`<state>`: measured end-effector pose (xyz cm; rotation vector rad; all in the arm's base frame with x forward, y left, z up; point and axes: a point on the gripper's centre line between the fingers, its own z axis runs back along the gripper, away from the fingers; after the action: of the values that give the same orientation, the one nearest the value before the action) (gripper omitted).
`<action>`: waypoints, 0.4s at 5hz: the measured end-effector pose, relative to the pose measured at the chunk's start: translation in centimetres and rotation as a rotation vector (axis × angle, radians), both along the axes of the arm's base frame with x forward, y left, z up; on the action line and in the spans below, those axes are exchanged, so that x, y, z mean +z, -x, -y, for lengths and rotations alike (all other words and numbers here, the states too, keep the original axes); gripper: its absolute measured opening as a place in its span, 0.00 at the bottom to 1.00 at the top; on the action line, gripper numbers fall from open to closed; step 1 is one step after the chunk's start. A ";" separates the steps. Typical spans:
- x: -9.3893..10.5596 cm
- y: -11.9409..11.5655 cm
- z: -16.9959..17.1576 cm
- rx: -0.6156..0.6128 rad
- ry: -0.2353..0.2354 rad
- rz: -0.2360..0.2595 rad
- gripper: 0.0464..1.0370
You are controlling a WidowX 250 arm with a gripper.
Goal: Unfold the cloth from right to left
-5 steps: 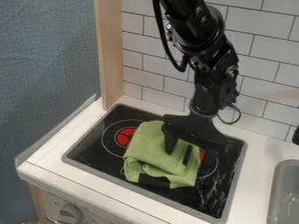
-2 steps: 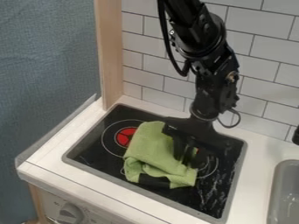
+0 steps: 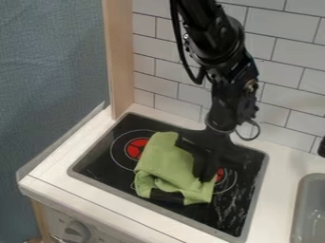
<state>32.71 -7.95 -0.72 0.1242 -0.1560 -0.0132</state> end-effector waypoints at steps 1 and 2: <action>0.4 0.4 -0.2 0.004 0.002 -0.001 0.00; 1.6 0.5 -0.8 0.022 0.011 0.007 0.00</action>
<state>32.21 -7.17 0.87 0.1154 -0.1619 0.0098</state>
